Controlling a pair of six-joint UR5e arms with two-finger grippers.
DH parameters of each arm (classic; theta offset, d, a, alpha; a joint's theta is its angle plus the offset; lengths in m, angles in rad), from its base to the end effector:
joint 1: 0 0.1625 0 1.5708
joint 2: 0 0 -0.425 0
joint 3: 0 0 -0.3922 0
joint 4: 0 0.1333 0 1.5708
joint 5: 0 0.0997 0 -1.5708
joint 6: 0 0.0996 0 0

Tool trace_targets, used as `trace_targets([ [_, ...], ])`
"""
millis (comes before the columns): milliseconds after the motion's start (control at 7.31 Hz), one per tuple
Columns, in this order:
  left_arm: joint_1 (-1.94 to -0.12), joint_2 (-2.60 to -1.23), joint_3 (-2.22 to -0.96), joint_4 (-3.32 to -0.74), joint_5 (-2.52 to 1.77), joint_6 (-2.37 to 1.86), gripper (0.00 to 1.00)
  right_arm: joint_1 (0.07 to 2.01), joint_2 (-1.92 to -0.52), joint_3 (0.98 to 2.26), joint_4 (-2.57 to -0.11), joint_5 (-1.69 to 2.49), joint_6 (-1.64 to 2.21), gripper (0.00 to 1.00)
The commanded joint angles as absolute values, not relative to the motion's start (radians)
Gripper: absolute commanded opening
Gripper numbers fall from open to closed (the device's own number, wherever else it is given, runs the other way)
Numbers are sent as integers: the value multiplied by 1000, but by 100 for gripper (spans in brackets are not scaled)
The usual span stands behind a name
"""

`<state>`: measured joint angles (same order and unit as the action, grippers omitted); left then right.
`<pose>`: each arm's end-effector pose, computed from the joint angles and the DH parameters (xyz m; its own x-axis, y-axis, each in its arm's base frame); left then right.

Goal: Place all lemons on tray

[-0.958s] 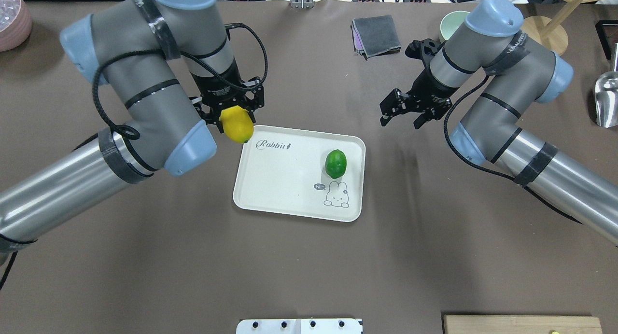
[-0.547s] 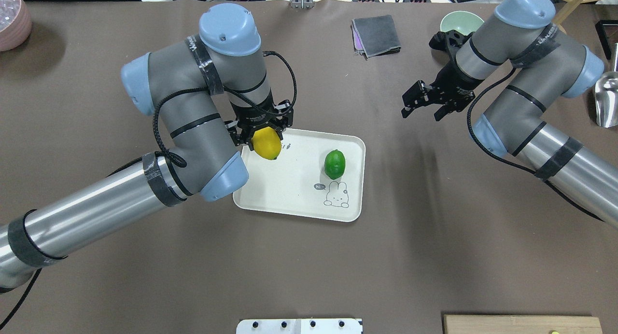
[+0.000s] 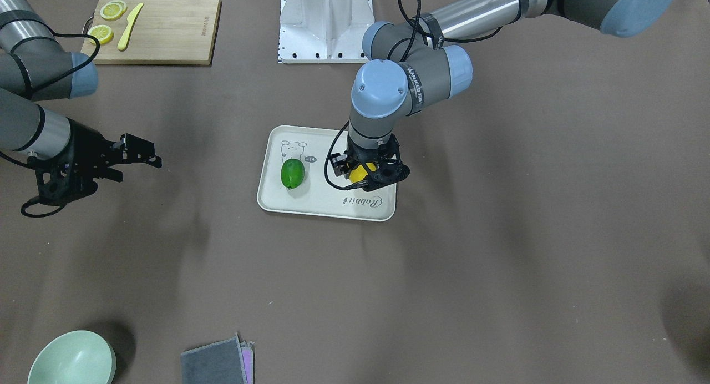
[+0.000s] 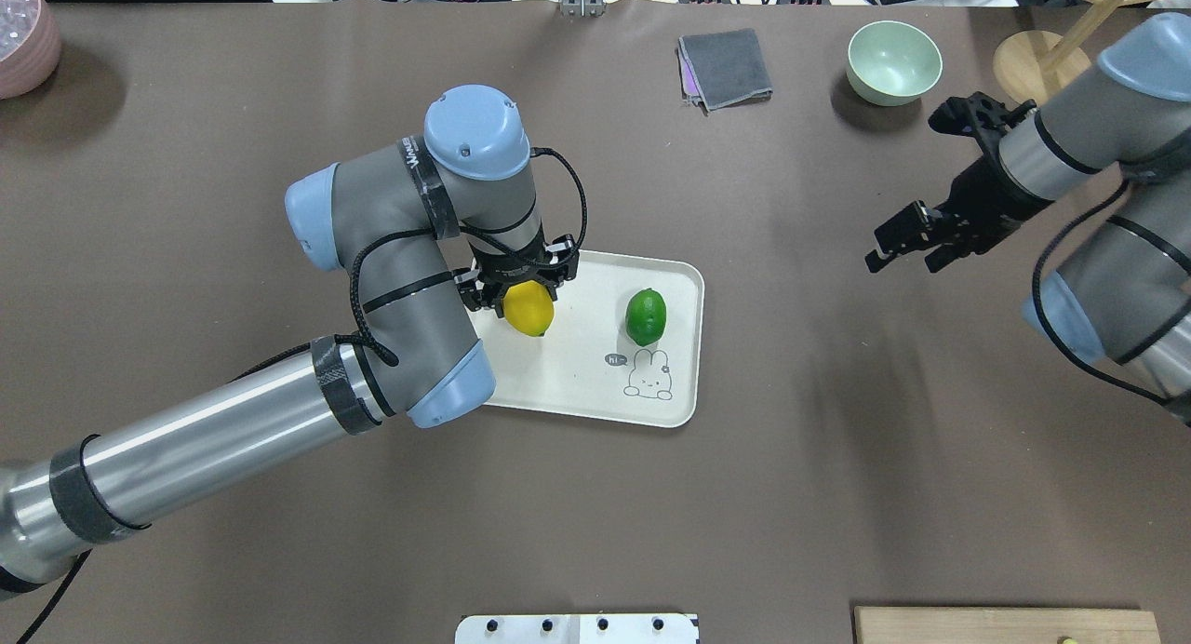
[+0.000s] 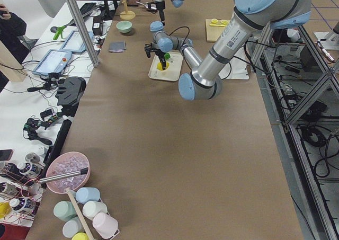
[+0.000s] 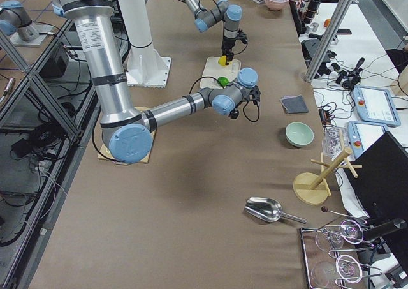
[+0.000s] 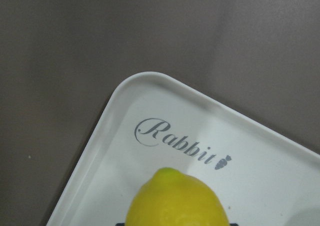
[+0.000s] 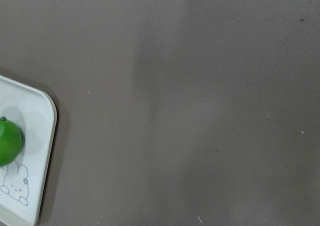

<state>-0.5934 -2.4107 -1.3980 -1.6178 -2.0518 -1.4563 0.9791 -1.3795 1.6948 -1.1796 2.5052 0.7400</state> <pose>0.5794 -0.4960 0.2050 0.6503 -0.3165 -0.6906 0.1713 0.9468 -0.2725 -0.2726 -0.5011 0.4384 0.4353 -0.1391 0.8895 0.1771 0.9819 0.0669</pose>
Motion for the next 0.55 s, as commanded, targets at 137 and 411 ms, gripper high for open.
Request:
trace_targets([
  [137, -565, -2379, -1397, -1655, -2014, -1447, 31, 1006, -1595, 1864, -1164, 2505, 721, 100],
  [411, -568, -2379, -1413, -1655, -2013, -1448, 98, 1072, -1643, 1871, -1144, 2503, 623, 100],
])
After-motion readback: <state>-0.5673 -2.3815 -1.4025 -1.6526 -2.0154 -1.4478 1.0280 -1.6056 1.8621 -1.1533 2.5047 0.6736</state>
